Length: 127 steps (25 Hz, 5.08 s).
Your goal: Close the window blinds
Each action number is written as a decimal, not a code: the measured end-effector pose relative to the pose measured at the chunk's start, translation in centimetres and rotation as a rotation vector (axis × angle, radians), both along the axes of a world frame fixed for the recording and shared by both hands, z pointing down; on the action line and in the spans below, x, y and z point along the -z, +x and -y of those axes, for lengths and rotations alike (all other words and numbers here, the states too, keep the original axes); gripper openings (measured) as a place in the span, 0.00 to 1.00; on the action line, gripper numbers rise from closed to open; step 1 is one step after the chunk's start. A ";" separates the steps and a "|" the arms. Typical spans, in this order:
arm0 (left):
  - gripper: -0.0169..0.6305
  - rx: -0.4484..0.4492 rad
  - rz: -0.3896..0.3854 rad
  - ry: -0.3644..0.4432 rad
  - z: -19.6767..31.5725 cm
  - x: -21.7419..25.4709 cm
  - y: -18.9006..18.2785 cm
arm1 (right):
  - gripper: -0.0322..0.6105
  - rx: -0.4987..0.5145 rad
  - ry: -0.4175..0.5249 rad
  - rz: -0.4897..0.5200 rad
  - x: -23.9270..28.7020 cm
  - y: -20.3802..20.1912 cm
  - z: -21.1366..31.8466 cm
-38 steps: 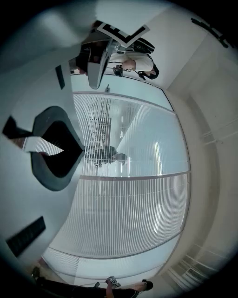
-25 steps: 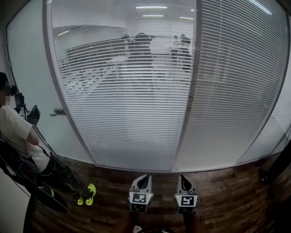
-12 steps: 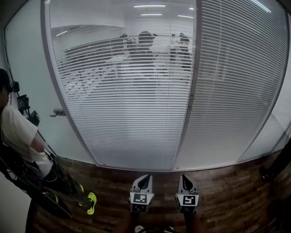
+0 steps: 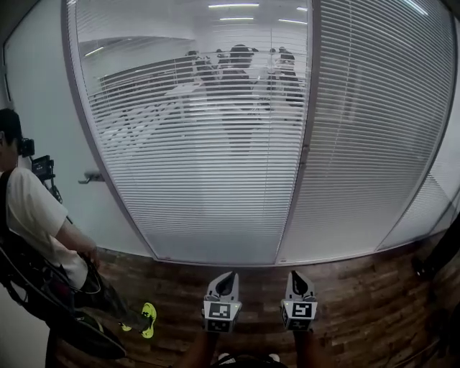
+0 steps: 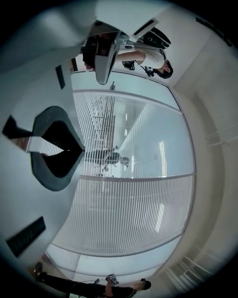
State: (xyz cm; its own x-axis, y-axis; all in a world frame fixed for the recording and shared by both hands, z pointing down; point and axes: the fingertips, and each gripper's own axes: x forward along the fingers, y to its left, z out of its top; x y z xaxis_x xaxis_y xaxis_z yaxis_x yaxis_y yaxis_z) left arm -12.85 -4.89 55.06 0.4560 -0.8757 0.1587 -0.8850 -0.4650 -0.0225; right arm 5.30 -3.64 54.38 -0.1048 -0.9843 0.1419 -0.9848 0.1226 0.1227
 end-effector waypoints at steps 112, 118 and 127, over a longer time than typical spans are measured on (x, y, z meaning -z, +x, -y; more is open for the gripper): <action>0.03 -0.042 0.054 0.091 36.3 2.4 10.2 | 0.27 -0.123 0.089 0.181 9.4 14.9 45.0; 0.03 -0.053 0.053 0.071 35.9 1.5 10.4 | 0.25 -0.115 0.099 0.173 9.7 15.0 45.9; 0.03 -0.044 0.042 0.062 36.5 1.1 10.2 | 0.24 -0.088 0.113 -0.094 9.8 14.5 46.0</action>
